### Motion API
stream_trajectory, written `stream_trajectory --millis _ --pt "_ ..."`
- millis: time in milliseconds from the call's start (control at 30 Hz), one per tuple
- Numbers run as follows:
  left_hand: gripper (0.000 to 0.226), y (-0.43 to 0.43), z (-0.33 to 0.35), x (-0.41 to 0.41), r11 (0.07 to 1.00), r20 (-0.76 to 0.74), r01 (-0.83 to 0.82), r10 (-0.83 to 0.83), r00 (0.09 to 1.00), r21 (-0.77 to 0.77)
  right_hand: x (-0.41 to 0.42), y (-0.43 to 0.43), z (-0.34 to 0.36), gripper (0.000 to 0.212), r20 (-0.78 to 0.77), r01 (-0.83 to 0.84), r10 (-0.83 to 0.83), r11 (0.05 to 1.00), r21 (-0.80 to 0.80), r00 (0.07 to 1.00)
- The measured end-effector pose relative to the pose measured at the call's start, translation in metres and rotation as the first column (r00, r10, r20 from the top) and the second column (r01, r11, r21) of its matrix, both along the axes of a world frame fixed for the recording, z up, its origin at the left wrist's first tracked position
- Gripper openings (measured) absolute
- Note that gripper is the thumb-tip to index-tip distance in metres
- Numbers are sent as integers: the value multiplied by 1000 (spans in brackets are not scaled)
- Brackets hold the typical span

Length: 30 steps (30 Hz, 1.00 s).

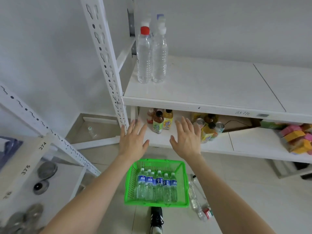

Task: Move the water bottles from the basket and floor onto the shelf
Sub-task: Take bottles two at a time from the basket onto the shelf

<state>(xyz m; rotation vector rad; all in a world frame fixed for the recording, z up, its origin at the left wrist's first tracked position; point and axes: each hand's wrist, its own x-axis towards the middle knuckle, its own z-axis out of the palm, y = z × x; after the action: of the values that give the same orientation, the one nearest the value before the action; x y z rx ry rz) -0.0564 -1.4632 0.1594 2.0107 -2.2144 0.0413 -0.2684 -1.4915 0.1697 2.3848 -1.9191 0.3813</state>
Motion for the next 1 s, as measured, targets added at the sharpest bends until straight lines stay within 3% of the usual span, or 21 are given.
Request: stream_trajectory --millis 467,1000 --pt "66 158 -70 -40 974 -8 50 -49 999 220 -25 179 -79 65 2 70 -73 962 263 997" --pt "67 247 -129 -84 915 3 -30 32 999 402 -88 254 -136 67 -71 115 -94 903 413 993"
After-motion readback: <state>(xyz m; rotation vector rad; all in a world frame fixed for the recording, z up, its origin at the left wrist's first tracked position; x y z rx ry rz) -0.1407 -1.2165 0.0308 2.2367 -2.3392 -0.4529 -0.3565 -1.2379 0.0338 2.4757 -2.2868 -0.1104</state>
